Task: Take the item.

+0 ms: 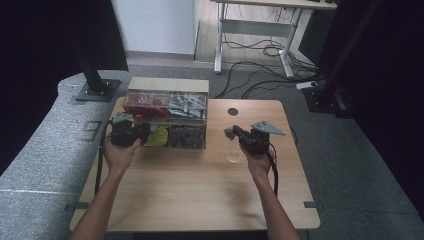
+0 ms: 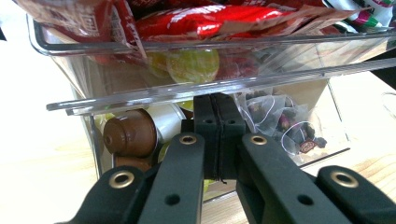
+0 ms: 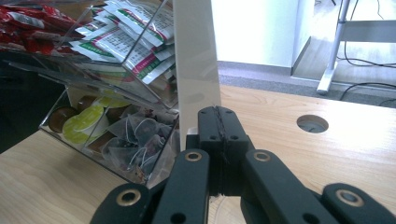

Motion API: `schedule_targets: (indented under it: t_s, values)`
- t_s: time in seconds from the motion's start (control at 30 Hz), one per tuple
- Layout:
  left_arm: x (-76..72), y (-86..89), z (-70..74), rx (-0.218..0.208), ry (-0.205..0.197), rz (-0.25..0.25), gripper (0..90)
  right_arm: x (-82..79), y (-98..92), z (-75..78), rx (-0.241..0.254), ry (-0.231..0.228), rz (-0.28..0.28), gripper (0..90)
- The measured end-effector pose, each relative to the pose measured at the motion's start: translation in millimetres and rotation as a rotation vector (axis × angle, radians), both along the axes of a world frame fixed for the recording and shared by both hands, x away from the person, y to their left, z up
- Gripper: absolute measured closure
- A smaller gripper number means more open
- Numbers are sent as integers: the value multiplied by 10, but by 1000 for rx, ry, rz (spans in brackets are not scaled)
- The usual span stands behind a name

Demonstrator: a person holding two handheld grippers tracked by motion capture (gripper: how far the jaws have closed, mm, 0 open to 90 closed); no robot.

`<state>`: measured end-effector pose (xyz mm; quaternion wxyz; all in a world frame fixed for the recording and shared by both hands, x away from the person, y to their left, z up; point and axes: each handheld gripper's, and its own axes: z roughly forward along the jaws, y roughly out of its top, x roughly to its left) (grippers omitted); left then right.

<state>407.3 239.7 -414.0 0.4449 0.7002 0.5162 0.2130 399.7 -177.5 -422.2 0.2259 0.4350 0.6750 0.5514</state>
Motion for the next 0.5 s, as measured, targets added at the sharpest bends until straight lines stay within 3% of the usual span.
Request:
schedule_targets:
  t_s: [0.5]
  values:
    - [-4,0,3,-1,0,1,896,4,-94,-21,-16,2,-24,889]
